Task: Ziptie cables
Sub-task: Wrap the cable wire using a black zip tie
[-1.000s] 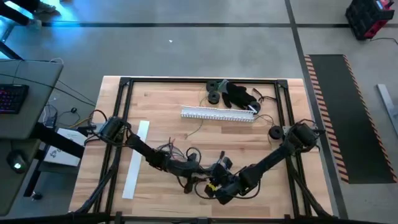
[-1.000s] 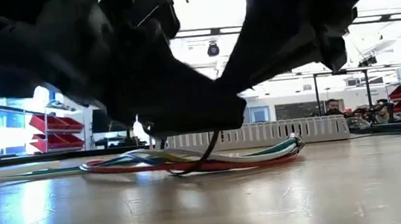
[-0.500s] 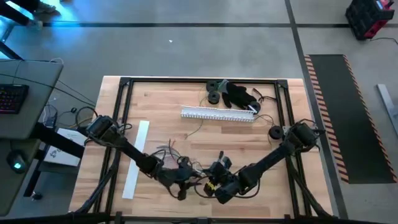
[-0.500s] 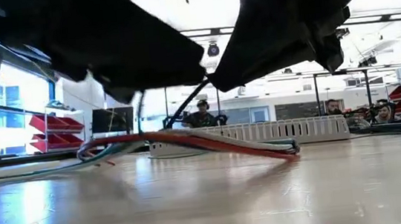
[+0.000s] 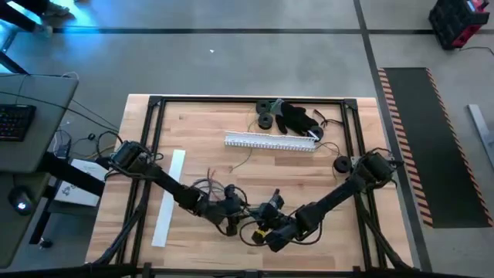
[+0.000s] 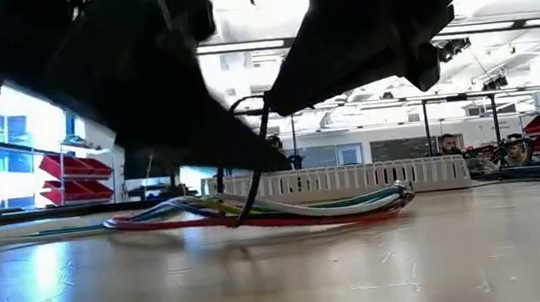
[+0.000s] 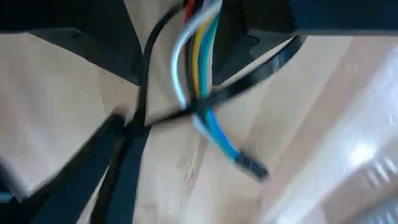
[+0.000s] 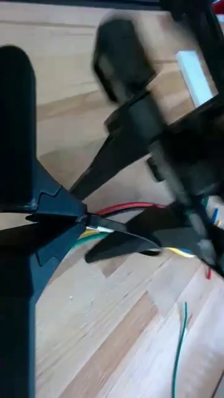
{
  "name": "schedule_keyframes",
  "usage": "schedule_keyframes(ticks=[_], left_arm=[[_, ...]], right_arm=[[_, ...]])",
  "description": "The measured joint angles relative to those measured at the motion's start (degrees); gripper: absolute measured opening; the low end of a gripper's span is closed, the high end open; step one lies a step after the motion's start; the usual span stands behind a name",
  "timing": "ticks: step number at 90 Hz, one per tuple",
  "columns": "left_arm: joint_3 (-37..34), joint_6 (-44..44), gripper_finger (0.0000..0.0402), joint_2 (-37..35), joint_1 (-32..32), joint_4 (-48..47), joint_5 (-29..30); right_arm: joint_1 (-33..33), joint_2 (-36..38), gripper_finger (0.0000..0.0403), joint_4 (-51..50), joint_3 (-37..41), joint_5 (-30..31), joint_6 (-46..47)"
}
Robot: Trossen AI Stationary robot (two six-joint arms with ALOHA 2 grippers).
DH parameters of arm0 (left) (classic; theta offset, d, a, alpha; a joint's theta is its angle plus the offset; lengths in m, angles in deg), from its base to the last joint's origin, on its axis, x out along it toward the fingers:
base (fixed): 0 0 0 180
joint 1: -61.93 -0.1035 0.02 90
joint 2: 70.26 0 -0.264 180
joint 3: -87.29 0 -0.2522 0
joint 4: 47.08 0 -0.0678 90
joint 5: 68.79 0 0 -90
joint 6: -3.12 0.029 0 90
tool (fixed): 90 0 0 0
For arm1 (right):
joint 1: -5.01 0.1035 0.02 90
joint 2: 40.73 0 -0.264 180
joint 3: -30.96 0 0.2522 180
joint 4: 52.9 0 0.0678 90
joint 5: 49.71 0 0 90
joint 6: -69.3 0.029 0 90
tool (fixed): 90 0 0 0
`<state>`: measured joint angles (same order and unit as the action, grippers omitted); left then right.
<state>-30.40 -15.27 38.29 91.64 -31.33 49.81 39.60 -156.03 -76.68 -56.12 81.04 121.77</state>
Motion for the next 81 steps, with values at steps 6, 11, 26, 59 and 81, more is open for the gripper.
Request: schedule_keyframes(ticks=[6,11,26,59,81], left_arm=[[0.0,2.03,0.0167,-1.4,0.81,-1.96,0.62],[0.0,3.43,0.0165,-2.33,1.61,-3.59,2.13],[0.0,5.04,0.0163,-2.62,3.15,-4.7,4.97],[-0.03,8.73,0.0157,-2.53,8.54,2.74,3.18],[0.0,19.28,0.0129,-2.64,4.69,1.85,3.04]], right_arm=[[0.0,-0.09,0.0,-0.51,0.0,-0.31,-0.02],[-0.02,-0.09,0.0,-0.59,0.0,-0.26,-0.03],[-0.02,-0.09,0.0,-0.75,0.0,0.75,-0.04],[0.0,-0.19,0.0,-0.88,0.0,-0.16,-1.05],[0.07,-0.24,0.0,-0.08,0.0,-2.83,-10.99]])
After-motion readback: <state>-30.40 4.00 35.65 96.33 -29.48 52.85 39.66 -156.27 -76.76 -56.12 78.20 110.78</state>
